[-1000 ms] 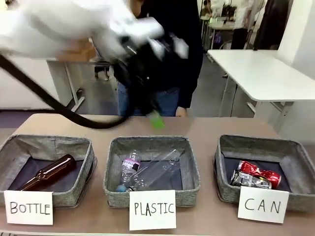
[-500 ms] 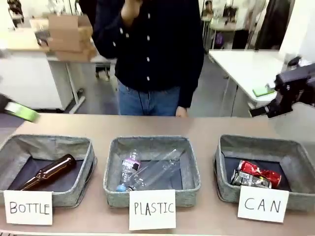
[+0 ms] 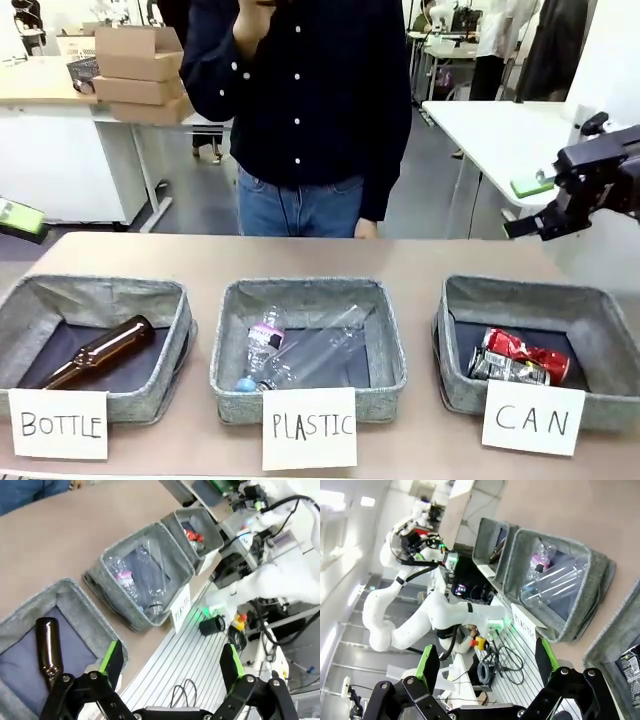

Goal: Sort the can waste into the basket.
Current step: Pick up the can waste from the table and place it in the right Fabric basket.

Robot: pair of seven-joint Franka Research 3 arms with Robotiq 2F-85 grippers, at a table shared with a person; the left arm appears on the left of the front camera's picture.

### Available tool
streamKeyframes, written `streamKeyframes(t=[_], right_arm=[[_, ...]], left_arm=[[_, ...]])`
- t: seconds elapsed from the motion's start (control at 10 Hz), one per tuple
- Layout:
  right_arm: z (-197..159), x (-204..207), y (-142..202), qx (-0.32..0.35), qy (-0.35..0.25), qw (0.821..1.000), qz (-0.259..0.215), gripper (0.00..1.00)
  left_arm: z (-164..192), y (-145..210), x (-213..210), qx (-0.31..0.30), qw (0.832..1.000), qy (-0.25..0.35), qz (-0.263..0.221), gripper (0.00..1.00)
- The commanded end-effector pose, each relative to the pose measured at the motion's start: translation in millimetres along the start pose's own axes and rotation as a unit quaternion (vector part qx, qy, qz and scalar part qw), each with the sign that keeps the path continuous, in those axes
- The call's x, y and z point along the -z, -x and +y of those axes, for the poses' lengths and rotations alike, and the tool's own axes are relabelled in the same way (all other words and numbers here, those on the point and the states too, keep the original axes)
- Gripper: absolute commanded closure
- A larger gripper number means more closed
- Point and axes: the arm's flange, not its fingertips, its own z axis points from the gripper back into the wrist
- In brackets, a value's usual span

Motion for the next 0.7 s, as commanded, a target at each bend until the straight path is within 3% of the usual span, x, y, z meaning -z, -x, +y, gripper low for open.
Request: streamKeyframes(t=[0.0, 0.6], right_arm=[[1.5, 2.4, 0.4, -0.001, 0.002, 1.0, 0.001, 0.0], [1.5, 2.4, 0.4, -0.001, 0.002, 1.0, 0.001, 0.0]], left_arm=[[1.2, 1.7, -4.0, 0.009, 1.0, 0.002, -0.007, 0.0], [1.2, 1.7, -4.0, 0.009, 1.0, 0.002, -0.007, 0.0]])
